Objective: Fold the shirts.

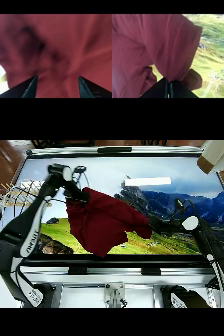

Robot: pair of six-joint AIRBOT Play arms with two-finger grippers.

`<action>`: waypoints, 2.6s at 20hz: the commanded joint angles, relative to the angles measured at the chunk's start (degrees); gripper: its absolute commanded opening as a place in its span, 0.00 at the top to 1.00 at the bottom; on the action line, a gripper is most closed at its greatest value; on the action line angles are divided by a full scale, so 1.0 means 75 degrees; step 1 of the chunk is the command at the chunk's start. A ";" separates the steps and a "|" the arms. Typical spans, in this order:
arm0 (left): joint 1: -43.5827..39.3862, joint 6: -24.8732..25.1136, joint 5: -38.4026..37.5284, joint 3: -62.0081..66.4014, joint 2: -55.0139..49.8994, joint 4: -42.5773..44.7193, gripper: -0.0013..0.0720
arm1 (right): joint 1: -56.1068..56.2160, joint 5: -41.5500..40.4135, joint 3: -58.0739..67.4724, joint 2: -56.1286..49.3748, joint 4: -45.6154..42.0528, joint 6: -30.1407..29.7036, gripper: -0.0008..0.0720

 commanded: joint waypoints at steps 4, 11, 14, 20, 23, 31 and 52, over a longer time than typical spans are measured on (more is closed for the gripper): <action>0.1711 0.0172 -0.1212 -0.1778 0.2279 -0.2092 0.17 | 0.0006 0.0831 -0.0035 0.0117 0.0111 -0.0877 0.91; 0.1766 -0.0050 0.1996 -0.8807 0.5284 -0.4109 0.17 | 0.0006 0.0787 -0.0035 0.0117 0.0137 -0.1049 0.91; 0.1574 0.0227 0.3028 -1.0340 0.5327 -0.5353 0.17 | 0.0006 0.0731 -0.0035 0.0117 0.0140 -0.1046 0.91; 0.0329 0.0233 0.4905 -1.0864 0.5059 -0.5811 0.27 | 0.0006 0.0667 -0.0035 0.0117 0.0184 -0.1046 0.91; -0.0187 0.0230 0.6041 -1.0864 0.5039 -0.6359 0.37 | 0.0006 0.0682 -0.0035 0.0117 0.0405 -0.1046 0.91; 0.0128 0.1300 0.4908 -0.9891 0.5595 -0.5968 0.94 | -0.0006 0.0565 0.0309 0.0338 0.1221 -0.1629 0.91; 0.0589 -0.1938 0.2031 -0.1536 0.9865 0.0758 0.94 | -0.0003 -0.0577 0.4925 0.4616 -0.1582 -0.2119 0.91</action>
